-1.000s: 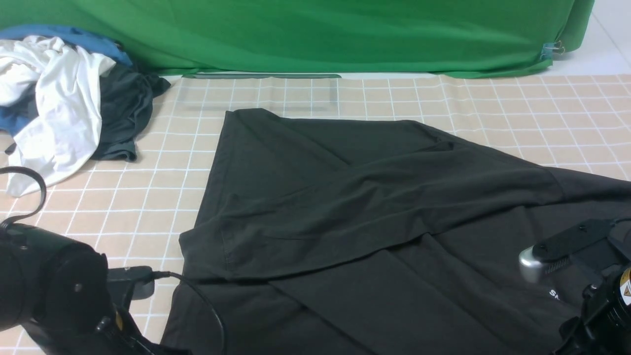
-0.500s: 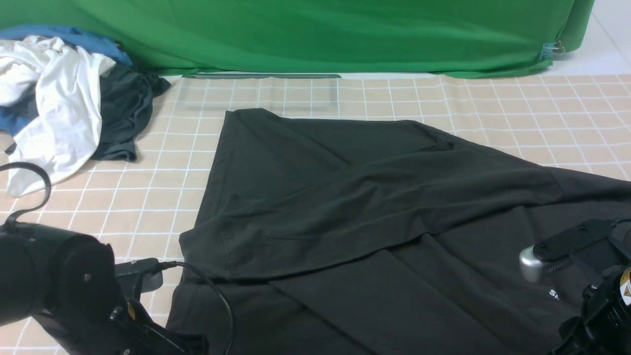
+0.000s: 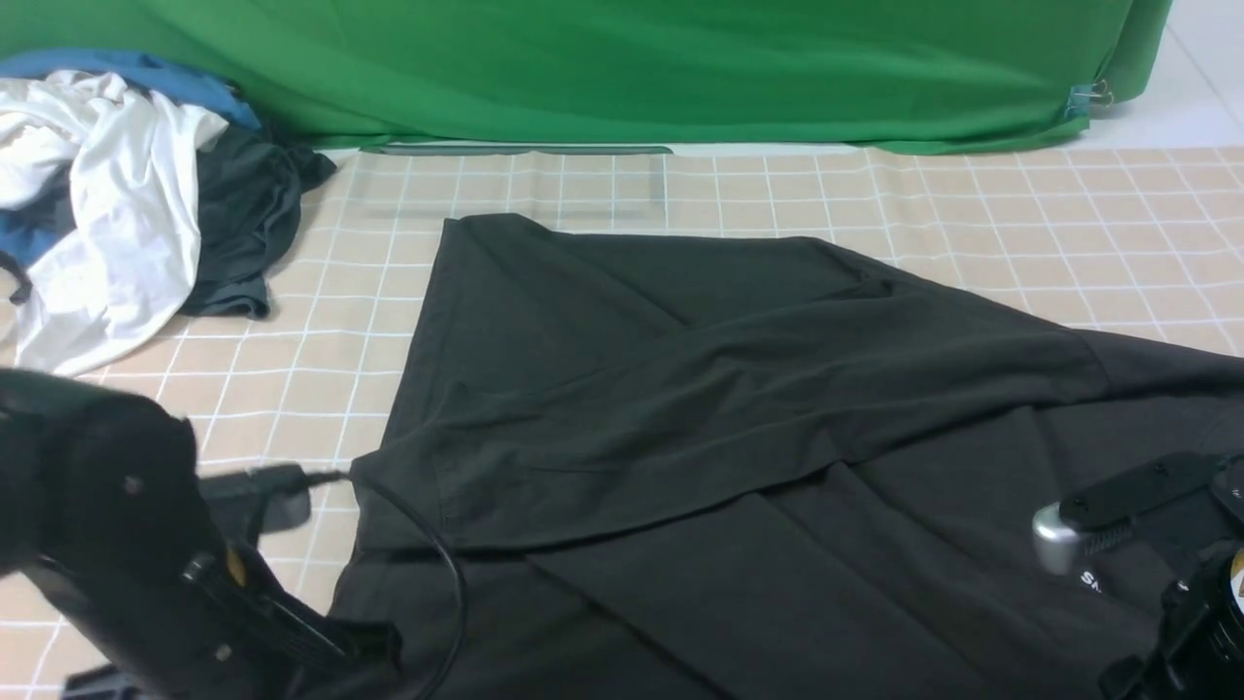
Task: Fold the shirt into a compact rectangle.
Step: 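Grasp the near edge of the shirt at its hem and shoulder corners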
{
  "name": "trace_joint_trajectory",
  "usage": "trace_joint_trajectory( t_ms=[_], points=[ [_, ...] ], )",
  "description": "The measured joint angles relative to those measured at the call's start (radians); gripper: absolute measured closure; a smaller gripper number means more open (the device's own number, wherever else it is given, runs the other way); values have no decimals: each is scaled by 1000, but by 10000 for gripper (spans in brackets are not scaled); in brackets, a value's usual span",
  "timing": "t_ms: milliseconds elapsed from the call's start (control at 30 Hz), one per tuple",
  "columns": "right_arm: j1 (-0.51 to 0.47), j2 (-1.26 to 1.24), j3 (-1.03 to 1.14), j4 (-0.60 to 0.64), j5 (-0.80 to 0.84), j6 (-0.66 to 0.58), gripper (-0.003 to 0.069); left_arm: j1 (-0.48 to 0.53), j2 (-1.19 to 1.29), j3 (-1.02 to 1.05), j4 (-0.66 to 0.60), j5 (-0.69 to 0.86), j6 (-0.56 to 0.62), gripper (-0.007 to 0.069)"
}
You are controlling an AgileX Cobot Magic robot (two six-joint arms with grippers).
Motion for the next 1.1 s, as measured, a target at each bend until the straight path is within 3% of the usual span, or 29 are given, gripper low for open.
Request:
trace_joint_trajectory(
  t_ms=[67, 167, 467, 700, 767, 800, 833, 867, 933, 1100],
  points=[
    [0, -2, 8, 18, 32, 1, 72, 0, -41, -8, 27, 45, -25, 594],
    [0, -2, 37, 41, 7, 1, 71, 0, -58, -8, 44, 63, -43, 594],
    [0, 28, 117, 105, -169, 8, 149, 0, -63, -8, 78, 72, -49, 594],
    [0, 79, 117, 108, -194, 9, 279, 0, -63, -10, 160, 101, -84, 594],
    [0, 82, 118, 109, -202, -1, 389, 0, -63, -10, 153, 101, -88, 594],
    [0, 82, 118, 109, -202, -2, 399, 0, -63, -10, 152, 101, -88, 594],
    [0, 82, 118, 109, -201, -16, 498, 0, -63, -10, 145, 102, -88, 594],
    [0, 82, 118, 109, -195, -28, 554, 0, -63, -10, 140, 103, -88, 594],
    [0, 82, 111, 109, -173, -51, 594, 0, -63, -17, 134, 107, -96, 594],
    [0, 75, 34, 104, -56, -105, 608, 0, -63, -104, 131, 135, -126, 594]
  ],
)
